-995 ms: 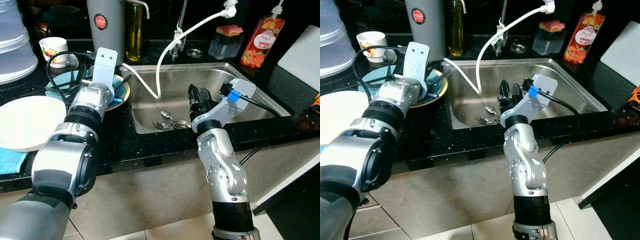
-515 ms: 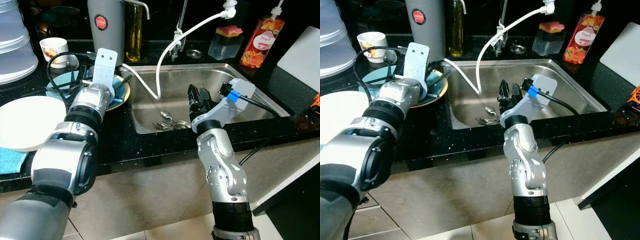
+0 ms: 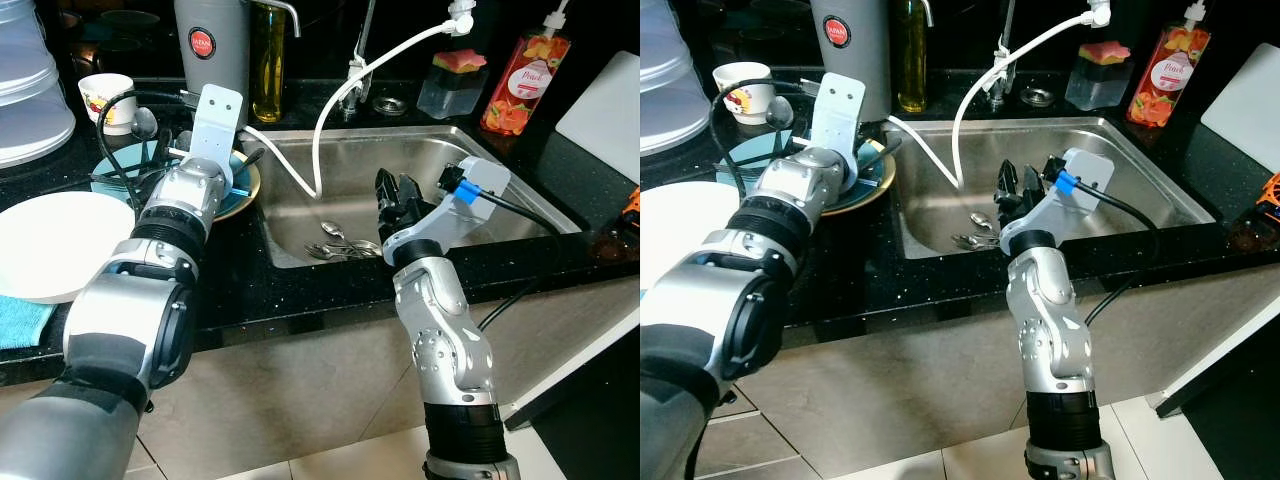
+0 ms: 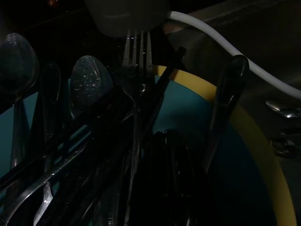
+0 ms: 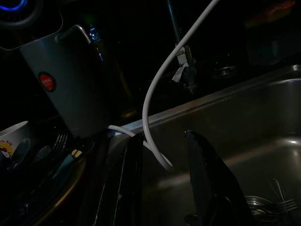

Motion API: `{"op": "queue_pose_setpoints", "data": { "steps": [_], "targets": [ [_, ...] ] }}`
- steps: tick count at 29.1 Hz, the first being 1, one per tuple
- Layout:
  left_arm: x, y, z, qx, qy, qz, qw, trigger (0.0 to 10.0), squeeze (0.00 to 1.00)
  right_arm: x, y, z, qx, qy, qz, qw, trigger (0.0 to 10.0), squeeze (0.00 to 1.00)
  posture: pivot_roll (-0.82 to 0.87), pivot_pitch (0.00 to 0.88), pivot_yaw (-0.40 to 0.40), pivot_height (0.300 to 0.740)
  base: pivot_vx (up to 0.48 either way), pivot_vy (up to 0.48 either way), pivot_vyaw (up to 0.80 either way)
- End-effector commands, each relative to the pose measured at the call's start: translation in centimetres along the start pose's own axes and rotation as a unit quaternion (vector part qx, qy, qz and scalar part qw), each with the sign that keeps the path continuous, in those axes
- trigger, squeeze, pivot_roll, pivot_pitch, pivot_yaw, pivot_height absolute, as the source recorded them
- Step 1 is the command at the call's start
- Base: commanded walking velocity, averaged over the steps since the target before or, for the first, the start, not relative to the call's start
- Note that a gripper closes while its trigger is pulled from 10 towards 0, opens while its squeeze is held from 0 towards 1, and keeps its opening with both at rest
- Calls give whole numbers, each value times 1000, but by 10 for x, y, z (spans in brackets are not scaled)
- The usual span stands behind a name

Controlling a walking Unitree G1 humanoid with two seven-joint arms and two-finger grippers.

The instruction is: Kitchen organization

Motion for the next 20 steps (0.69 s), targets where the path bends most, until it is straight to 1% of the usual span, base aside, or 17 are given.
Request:
{"op": "queue_pose_setpoints", "data": {
  "steps": [1,2,3,5,10,13,14,15,16,17,20],
  "targets": [
    [0,-5,-6,-4,-8,14,1000,10000,0,-2,3,5,-10,4,-3,1000,10000,0,208,0,-72,740,0,0,0],
    [0,-5,-6,-4,-8,14,1000,10000,0,-2,3,5,-10,4,-3,1000,10000,0,208,0,-72,740,0,0,0],
    [0,-7,-4,-3,-3,17,1000,10000,1000,-2,3,5,-10,4,-3,1000,10000,0,207,1,-73,740,0,0,0],
    [0,-7,-3,-2,-1,17,1000,10000,1000,-2,3,5,-10,4,-3,1000,10000,0,207,1,-73,740,0,0,0],
    [1,2,-2,5,-2,6,1000,10000,1000,-2,3,5,-10,4,-2,1000,10000,0,207,3,-74,740,0,0,0],
    [2,9,-8,17,-22,5,1000,10000,1000,-2,3,5,-10,5,-2,1000,10000,0,208,3,-76,740,0,0,0],
    [3,9,-9,19,-27,6,999,10000,310,-2,3,6,-11,5,-2,1000,10000,0,208,3,-76,740,0,0,0],
    [3,10,-10,21,-31,7,999,10000,310,-2,3,6,-11,5,-2,1000,10000,0,207,4,-76,740,0,0,0],
    [3,9,-11,22,-35,10,999,10000,0,-3,3,6,-11,5,-2,1000,10000,0,207,4,-76,740,0,0,0],
    [3,6,-14,34,-44,18,998,10000,0,-3,3,6,-10,5,-2,1000,10000,0,206,4,-76,740,0,0,0],
    [3,3,-16,42,-53,27,997,10000,0,-3,3,6,-10,5,-2,1000,10000,0,205,4,-76,740,0,0,0]
  ]
}}
Point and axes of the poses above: a point about 5 cm out from each wrist's last joint towards the gripper, its own x axis pointing back from the gripper into the wrist, its own y axis along the axis of the wrist's last joint, z = x × y, the point moved 5 cm from there along -x, pointing out of the wrist towards the gripper, and after that the axes turned 11 degrees about x, right-handed, at the moved point
